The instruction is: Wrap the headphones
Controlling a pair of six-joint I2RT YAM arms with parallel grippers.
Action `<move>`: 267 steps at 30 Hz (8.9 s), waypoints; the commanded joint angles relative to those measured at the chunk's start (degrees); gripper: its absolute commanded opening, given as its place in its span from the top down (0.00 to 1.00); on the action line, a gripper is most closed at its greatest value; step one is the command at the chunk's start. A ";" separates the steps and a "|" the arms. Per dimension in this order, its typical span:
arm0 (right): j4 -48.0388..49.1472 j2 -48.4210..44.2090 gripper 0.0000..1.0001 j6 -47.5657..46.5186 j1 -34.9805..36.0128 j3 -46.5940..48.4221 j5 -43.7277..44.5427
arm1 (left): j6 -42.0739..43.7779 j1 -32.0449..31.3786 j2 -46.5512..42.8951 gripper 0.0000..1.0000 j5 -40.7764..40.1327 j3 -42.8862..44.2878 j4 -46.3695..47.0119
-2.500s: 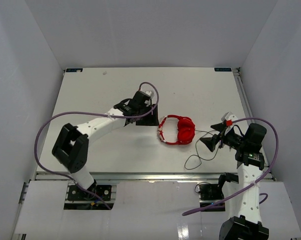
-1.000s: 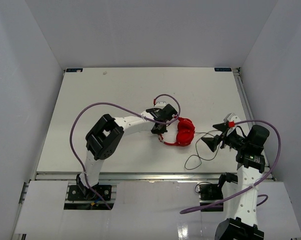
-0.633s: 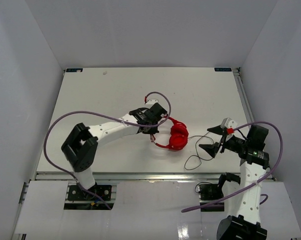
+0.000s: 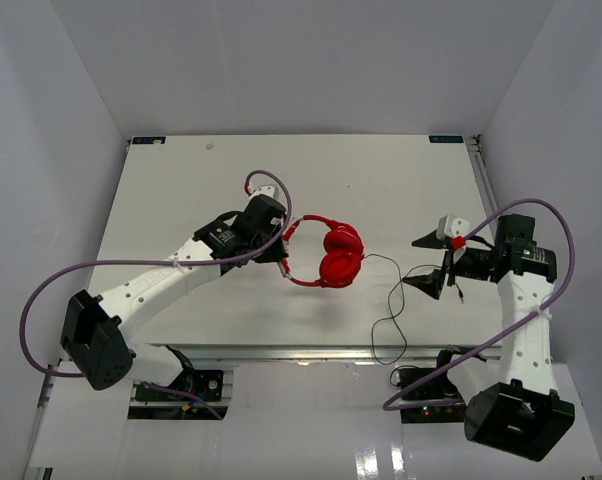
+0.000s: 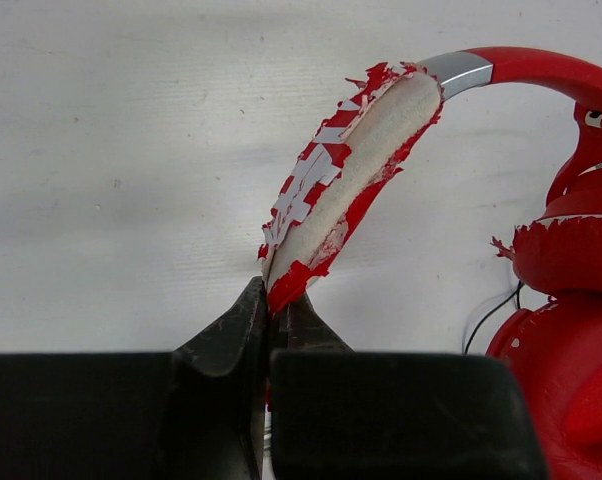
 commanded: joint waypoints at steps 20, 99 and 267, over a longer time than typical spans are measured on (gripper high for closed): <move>42.49 12.59 0.29 24.64 21.46 -8.97 8.20 | -4.77 0.46 -10.95 1.00 7.20 12.47 -5.48; 13.96 -4.56 0.92 5.49 40.36 18.91 74.37 | -10.34 -8.60 30.61 1.00 1.83 34.65 12.09; 45.12 -5.74 0.76 48.61 19.55 -21.52 -14.07 | -15.92 -9.03 3.83 1.00 -11.42 35.51 15.40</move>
